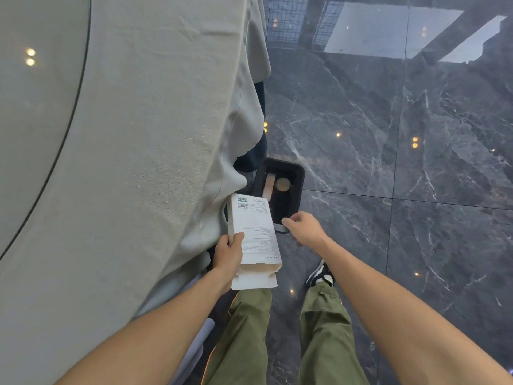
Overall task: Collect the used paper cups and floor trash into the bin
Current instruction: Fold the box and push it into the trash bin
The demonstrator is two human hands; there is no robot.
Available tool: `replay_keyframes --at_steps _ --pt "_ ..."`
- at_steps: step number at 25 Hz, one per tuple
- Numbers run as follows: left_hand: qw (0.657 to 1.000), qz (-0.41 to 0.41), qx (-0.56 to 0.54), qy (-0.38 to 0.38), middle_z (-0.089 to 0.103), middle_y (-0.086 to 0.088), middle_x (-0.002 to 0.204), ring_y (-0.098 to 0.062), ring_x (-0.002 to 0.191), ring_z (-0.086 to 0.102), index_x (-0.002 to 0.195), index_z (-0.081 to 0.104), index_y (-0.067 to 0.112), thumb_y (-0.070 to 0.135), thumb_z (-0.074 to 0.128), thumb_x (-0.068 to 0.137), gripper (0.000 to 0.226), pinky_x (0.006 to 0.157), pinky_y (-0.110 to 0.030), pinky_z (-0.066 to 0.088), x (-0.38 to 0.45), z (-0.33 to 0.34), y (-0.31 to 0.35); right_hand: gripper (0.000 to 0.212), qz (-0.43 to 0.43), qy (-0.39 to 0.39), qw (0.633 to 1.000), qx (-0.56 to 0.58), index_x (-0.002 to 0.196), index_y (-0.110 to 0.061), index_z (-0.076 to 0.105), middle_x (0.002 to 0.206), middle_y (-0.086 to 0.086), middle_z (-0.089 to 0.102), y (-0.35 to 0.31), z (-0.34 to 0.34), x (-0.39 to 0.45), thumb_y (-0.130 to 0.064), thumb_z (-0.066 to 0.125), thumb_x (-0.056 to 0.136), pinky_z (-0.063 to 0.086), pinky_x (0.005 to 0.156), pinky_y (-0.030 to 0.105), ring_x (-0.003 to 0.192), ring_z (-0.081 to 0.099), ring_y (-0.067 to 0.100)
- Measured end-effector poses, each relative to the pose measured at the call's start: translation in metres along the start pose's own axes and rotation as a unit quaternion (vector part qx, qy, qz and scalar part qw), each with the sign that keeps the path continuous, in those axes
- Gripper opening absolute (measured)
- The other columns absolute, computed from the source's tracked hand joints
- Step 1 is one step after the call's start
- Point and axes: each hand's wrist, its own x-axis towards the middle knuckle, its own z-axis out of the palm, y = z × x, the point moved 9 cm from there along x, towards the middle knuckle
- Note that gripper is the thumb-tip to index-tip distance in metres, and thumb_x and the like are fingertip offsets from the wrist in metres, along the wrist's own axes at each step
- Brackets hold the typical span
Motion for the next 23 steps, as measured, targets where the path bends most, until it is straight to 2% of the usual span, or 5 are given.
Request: replay_keyframes --at_steps 3,7,16,20,23 --pt "0.999 -0.021 -0.03 -0.008 0.069 -0.004 0.108 -0.024 0.095 0.064 0.113 0.059 0.014 0.041 0.053 0.103 0.029 0.072 -0.034 0.048 0.004 0.007 -0.002 0.052 0.043 -0.164 0.981 0.09 0.124 -0.014 0.064 0.11 0.007 0.075 0.012 0.027 -0.023 -0.055 0.063 0.092 0.065 0.077 0.043 0.091 0.076 0.024" --pt "0.997 -0.046 -0.055 -0.018 0.073 -0.006 0.112 -0.026 0.097 0.07 0.121 0.061 0.014 0.042 0.054 0.103 0.034 0.07 -0.034 0.054 0.009 0.016 -0.004 0.023 0.06 -0.3 0.928 0.212 0.115 -0.012 0.073 0.103 0.007 0.08 0.015 0.051 -0.053 -0.024 0.065 0.096 0.062 0.082 0.043 0.092 0.075 0.028" --pt "0.995 -0.056 -0.007 -0.088 0.072 -0.013 0.119 -0.033 0.107 0.075 0.137 0.059 0.013 0.025 0.065 0.099 0.04 0.077 -0.036 0.064 0.015 0.041 -0.01 0.041 0.085 -0.052 0.967 0.233 0.113 -0.002 0.072 0.107 0.018 0.077 0.035 0.016 -0.023 -0.036 0.067 0.091 0.055 0.06 0.032 0.078 0.068 0.022" --pt "0.994 -0.037 0.015 -0.102 0.074 -0.013 0.113 -0.03 0.104 0.075 0.12 0.068 0.016 0.023 0.062 0.1 0.022 0.078 -0.032 0.063 0.016 0.053 -0.005 0.031 0.048 0.002 0.985 0.168 0.078 -0.011 0.062 0.087 0.015 0.069 0.017 0.002 -0.013 -0.038 0.066 0.092 0.054 0.054 0.035 0.069 0.062 0.026" --pt "0.992 -0.035 0.004 -0.12 0.075 -0.014 0.107 -0.032 0.1 0.075 0.102 0.072 0.016 0.02 0.061 0.098 0.013 0.09 -0.042 0.063 0.025 0.065 -0.002 0.034 0.032 0.03 0.989 0.141 0.078 -0.016 0.056 0.085 0.009 0.066 0.003 -0.007 0.0 -0.046 0.065 0.091 0.053 0.051 0.033 0.067 0.063 0.025"
